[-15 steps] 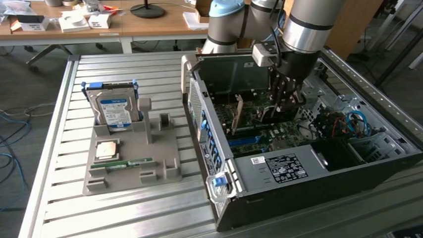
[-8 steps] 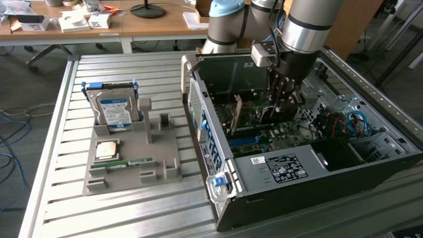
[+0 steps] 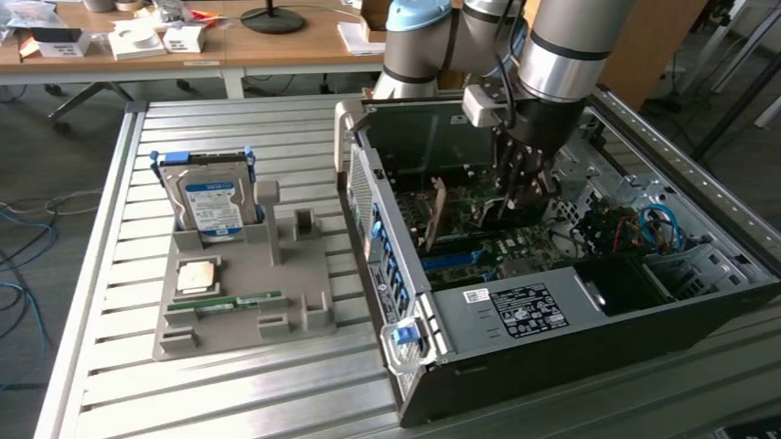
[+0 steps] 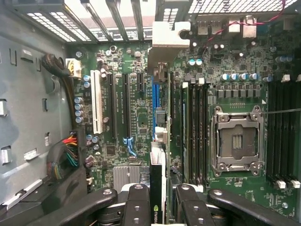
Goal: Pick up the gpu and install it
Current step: 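Insert the gpu into the slot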
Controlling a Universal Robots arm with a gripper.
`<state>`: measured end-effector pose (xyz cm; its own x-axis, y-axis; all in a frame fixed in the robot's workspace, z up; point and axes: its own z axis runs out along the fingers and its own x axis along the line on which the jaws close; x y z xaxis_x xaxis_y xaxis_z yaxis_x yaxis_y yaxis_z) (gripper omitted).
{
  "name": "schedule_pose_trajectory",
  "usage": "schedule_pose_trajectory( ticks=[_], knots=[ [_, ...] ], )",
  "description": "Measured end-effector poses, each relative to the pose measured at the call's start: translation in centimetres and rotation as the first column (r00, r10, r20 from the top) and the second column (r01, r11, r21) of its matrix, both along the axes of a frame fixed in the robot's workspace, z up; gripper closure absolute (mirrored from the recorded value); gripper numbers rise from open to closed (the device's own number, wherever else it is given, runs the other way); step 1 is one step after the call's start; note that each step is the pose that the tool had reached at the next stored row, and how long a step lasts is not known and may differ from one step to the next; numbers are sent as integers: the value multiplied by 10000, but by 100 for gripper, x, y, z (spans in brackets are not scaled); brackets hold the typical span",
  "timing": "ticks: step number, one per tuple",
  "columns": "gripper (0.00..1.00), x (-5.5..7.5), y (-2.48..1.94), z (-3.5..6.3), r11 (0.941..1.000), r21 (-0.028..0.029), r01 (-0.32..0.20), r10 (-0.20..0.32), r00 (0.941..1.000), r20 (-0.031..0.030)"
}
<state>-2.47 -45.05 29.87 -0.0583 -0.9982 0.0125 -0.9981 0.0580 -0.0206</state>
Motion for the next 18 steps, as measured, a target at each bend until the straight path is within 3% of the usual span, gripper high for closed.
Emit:
schedule_pose_trajectory(
  ticks=[18],
  knots=[
    [74, -1, 0, -120, 10000, 0, 0, 0, 10000, 0]
  ],
)
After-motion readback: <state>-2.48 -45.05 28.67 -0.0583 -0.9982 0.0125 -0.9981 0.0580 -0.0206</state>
